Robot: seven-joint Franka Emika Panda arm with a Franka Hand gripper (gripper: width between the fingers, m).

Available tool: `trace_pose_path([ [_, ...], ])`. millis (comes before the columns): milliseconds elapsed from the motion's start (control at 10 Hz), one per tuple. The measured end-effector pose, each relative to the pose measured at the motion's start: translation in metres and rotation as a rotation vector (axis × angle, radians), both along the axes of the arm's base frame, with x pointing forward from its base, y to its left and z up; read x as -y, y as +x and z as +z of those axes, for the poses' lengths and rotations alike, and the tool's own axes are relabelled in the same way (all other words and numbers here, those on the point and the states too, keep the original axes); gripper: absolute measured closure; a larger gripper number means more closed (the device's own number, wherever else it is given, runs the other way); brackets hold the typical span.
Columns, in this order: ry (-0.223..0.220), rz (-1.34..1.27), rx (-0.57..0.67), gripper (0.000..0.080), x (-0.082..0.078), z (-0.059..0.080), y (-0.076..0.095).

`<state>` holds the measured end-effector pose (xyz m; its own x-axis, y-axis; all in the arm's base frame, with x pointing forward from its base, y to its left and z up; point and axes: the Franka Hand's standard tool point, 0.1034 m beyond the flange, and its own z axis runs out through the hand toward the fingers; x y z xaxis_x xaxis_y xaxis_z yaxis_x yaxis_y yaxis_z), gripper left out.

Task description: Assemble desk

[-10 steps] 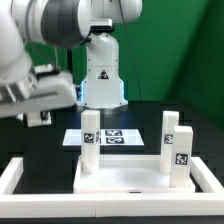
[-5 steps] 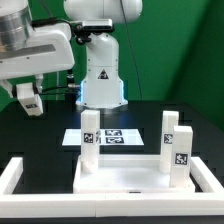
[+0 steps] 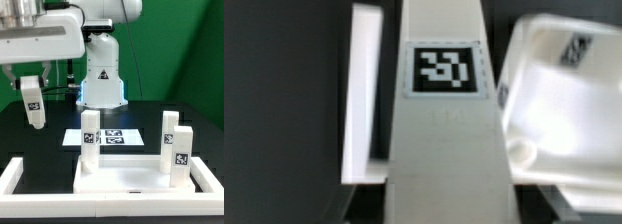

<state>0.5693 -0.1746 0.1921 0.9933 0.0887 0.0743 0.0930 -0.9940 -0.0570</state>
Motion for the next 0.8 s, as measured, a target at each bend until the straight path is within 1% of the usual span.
trace_pose_path([
  [100,-0.014,-0.010,0.056,0.0509,-0.017,0.009,0.014],
  [200,-0.040,0.011,0.154,0.0509,-0.021,0.011,0.023],
  [400,-0.066,-0.007,0.256,0.0509,-0.008,0.007,0.017],
  [500,-0.101,0.003,0.318,0.0509,0.000,0.007,0.017],
  [600,-0.118,-0.009,0.351,0.0509,0.003,0.005,0.014],
  [700,-0.067,-0.042,0.312,0.0509,-0.013,0.000,0.012],
  [800,-0.054,-0.061,0.319,0.0509,-0.029,-0.002,0.018],
])
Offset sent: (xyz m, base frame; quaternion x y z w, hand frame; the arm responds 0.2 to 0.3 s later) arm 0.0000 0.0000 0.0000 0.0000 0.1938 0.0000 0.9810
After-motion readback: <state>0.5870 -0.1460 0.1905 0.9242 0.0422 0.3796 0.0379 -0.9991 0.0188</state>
